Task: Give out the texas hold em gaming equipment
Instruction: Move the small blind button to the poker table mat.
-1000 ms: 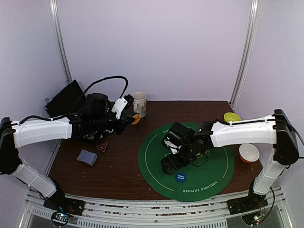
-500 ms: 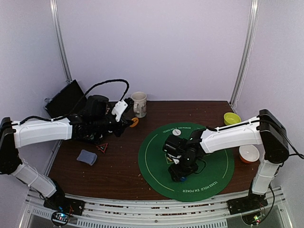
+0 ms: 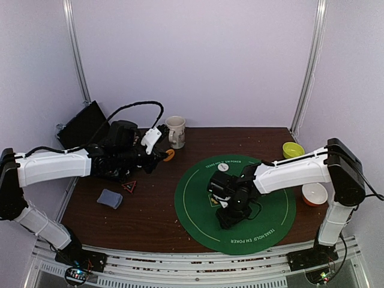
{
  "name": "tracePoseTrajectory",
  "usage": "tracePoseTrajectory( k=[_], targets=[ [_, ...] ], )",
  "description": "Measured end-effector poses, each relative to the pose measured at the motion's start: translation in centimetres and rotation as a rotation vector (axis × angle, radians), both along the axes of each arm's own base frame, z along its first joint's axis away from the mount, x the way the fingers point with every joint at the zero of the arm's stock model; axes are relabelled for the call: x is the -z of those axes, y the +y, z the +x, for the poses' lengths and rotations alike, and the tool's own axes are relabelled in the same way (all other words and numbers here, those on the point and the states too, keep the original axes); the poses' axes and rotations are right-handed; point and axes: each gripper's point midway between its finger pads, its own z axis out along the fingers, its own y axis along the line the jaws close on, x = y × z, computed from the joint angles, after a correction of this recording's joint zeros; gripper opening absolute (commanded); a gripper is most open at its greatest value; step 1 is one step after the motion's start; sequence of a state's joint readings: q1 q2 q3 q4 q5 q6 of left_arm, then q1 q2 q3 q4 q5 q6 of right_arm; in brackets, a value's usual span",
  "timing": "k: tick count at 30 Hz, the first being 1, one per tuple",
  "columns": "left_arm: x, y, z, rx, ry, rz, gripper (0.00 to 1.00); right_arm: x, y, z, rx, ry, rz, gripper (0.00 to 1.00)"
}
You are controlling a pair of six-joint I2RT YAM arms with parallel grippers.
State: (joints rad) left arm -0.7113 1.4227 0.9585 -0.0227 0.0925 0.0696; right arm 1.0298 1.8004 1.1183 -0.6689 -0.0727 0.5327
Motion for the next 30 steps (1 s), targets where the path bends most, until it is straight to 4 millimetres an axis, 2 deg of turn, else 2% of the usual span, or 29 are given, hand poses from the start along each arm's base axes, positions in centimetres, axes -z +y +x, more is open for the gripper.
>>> tracePoseTrajectory(
  k=[5, 12, 21, 24, 26, 30],
  targets=[
    [0.0, 0.0, 0.0, 0.005, -0.005, 0.007, 0.00, 0.0, -0.1, 0.2, -0.007, -0.002, -0.003, 0.53],
    [0.1, 0.0, 0.0, 0.009, -0.010, 0.013, 0.00, -0.1, -0.3, 0.5, 0.005, 0.013, 0.008, 0.37],
    [0.1, 0.1, 0.1, 0.008, -0.019, 0.023, 0.00, -0.2, -0.9, 1.0, 0.020, 0.013, 0.014, 0.34],
    [0.1, 0.2, 0.1, 0.006, -0.021, 0.027, 0.00, -0.2, -2.8, 2.1, 0.075, 0.001, 0.002, 0.34],
    [0.1, 0.2, 0.1, 0.007, -0.023, 0.029, 0.00, -0.2, -4.9, 3.0, 0.128, -0.008, -0.019, 0.33],
    [-0.1, 0.2, 0.1, 0.006, -0.030, 0.031, 0.00, -0.1, -10.5, 5.0, 0.281, -0.022, -0.066, 0.34]
  ],
)
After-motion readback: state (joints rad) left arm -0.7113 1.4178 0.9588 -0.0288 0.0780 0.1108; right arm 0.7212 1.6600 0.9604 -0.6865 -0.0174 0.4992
